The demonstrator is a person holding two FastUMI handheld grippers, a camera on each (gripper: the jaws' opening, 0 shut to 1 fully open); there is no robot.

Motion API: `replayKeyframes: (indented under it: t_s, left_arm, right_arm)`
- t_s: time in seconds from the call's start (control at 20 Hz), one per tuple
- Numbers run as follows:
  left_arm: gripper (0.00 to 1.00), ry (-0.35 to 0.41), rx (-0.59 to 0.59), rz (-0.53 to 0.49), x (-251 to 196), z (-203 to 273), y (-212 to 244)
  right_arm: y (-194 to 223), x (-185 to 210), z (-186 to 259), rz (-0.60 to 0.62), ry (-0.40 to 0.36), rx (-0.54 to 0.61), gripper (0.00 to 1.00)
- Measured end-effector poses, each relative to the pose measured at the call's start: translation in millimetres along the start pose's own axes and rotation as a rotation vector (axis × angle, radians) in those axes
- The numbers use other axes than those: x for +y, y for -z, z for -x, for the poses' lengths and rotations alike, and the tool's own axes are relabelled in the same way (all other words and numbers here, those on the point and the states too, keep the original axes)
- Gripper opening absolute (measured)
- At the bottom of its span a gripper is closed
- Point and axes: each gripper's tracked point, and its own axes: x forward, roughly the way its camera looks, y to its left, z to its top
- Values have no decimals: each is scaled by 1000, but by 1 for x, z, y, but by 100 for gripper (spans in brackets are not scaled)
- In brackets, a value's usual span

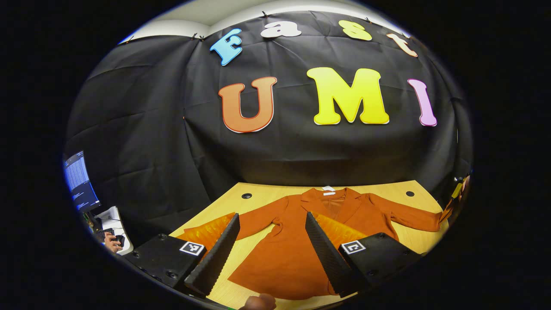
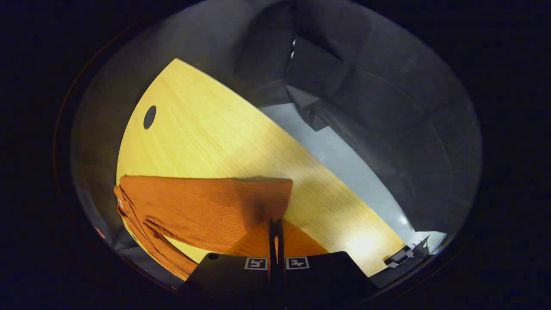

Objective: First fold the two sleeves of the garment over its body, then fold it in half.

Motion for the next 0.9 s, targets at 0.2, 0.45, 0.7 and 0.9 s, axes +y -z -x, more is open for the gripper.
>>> replayKeyframes:
  t_s: [0.2,0.45,0.7,0.9]
  left_arm:
    - [99,3,-16,7,11,-4,-2]
    - [99,38,-20,20,17,-19,0]
    - [99,84,-7,29,26,-28,6]
    - [99,84,-52,30,50,-35,0]
  right_arm:
    - [-6,32,34,32,-66,-88,0]
    - [4,94,97,129,-141,-172,0]
    - [39,175,123,230,-201,-184,0]
    - [82,248,124,305,-235,-168,0]
